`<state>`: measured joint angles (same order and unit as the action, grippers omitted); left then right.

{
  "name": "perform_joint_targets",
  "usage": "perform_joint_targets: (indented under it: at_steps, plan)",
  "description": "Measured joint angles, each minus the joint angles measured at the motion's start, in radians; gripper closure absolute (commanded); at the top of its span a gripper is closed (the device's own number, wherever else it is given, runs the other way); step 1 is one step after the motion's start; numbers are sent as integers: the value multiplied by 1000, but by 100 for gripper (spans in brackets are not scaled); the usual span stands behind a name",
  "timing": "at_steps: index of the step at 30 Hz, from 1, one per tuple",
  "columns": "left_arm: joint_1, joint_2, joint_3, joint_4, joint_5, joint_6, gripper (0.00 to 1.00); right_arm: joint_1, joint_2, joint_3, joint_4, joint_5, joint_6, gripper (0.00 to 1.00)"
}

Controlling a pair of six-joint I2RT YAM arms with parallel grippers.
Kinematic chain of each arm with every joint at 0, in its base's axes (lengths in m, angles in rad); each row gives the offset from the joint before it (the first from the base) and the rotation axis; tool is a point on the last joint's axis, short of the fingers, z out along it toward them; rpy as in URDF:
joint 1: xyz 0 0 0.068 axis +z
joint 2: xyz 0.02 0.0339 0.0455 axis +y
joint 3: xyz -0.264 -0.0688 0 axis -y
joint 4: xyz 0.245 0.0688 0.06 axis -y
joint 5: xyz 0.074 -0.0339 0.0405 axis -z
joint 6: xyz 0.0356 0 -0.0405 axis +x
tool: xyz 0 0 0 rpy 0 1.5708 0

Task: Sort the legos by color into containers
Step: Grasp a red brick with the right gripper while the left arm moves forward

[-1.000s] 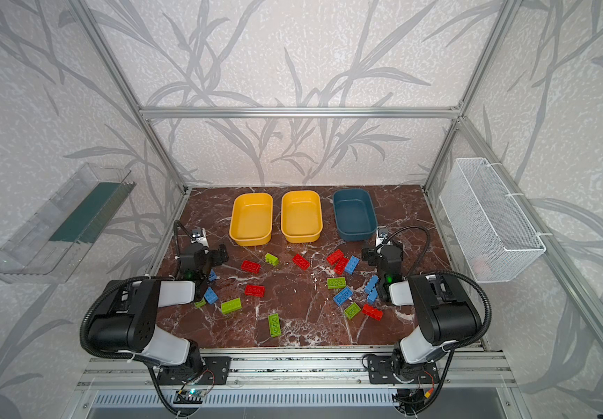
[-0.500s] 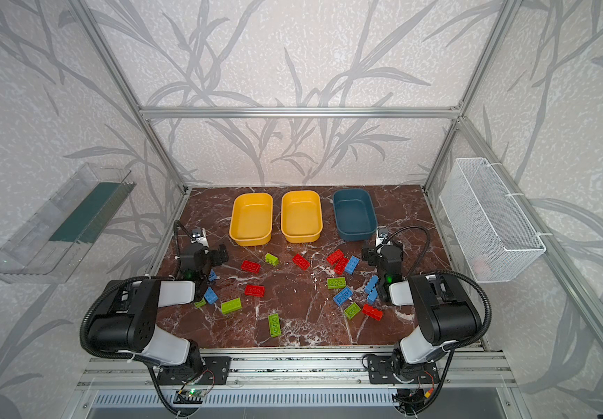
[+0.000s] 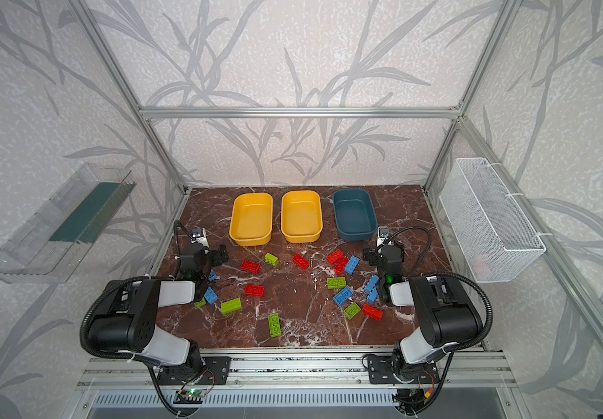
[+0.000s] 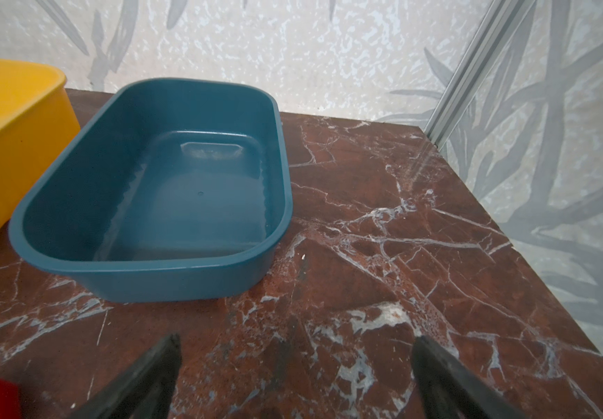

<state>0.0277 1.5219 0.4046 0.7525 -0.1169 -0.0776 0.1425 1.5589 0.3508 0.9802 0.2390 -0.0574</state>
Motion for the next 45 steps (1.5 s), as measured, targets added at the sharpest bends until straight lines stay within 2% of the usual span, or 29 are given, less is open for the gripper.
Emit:
perform_joint_targets:
  at_steps: [4,9,15,21,25,31,36,45]
  plan:
    - [0,-27,59,-107,14,6,4,57,-127,14,-145,75,-18,1]
    - [-31,-129,120,-221,-47,11,4,67,-306,235,-495,129,10,1]
    - [-161,-284,166,-385,-104,-19,1,90,-394,433,-833,136,65,1]
    - [-364,-431,184,-486,-100,-73,1,248,-391,513,-1114,72,92,1]
    - [-496,-502,171,-505,-120,-165,1,382,-330,548,-1205,18,111,0]
    - [-609,-497,116,-520,-204,-254,1,508,-147,595,-1232,-67,140,5]
    - [-674,-478,117,-602,-230,-261,1,549,-18,644,-1233,-145,166,6]
    - [-726,-587,26,-635,-119,-269,1,568,196,785,-1216,-256,174,13]
